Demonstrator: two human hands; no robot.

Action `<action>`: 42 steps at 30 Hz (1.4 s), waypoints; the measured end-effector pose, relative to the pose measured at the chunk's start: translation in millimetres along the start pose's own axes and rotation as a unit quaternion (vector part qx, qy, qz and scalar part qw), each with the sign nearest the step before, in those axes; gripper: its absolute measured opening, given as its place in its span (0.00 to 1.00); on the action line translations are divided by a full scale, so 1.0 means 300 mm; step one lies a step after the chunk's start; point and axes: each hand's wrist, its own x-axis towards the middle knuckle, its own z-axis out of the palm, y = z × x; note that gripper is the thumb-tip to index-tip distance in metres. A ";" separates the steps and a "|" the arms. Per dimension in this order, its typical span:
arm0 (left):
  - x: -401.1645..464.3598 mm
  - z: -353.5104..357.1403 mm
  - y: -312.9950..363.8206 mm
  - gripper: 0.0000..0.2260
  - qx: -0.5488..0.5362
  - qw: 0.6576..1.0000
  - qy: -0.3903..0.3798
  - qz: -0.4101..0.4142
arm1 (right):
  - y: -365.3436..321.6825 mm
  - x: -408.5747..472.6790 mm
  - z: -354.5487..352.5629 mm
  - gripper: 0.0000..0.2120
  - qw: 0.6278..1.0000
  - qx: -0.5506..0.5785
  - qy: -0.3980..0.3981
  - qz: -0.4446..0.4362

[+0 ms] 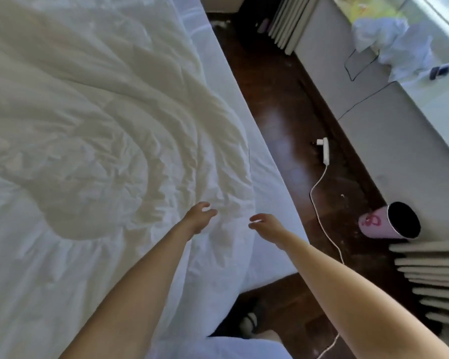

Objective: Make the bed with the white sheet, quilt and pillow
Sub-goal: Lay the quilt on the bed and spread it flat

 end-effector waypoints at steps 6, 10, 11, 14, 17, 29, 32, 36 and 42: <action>0.086 0.009 -0.090 0.23 -0.101 0.977 0.179 -0.059 | -0.045 0.278 -0.106 0.17 0.990 -0.126 -0.038 -0.053; 0.045 0.111 -0.328 0.25 -0.154 0.908 0.332 -0.205 | 0.009 0.378 -0.083 0.21 0.970 -0.205 -0.113 -0.065; 0.022 0.175 -0.378 0.27 -0.170 0.870 0.390 -0.247 | 0.029 0.408 -0.081 0.24 0.965 -0.216 -0.132 -0.069; -0.050 0.339 -0.489 0.33 -0.188 0.745 0.536 -0.349 | 0.107 0.475 -0.047 0.33 0.954 -0.246 -0.155 -0.071; -0.115 0.521 -0.609 0.45 -0.291 0.657 0.546 -0.431 | 0.192 0.512 -0.004 0.36 0.965 -0.209 -0.156 -0.015; -0.174 0.703 -0.525 0.15 -0.582 0.549 0.577 -0.168 | 0.125 0.498 0.041 0.18 0.951 0.164 -0.258 0.046; -0.315 0.677 -0.375 0.13 -0.558 0.539 0.622 -0.108 | 0.017 0.386 -0.054 0.14 0.928 0.200 -0.316 0.007; -0.473 0.692 -0.137 0.11 -0.557 0.519 0.649 -0.020 | -0.108 0.279 -0.241 0.19 0.900 0.222 -0.374 -0.042; -0.563 0.878 0.197 0.11 -0.570 0.466 0.676 0.026 | -0.179 0.173 -0.611 0.18 0.871 0.218 -0.431 -0.092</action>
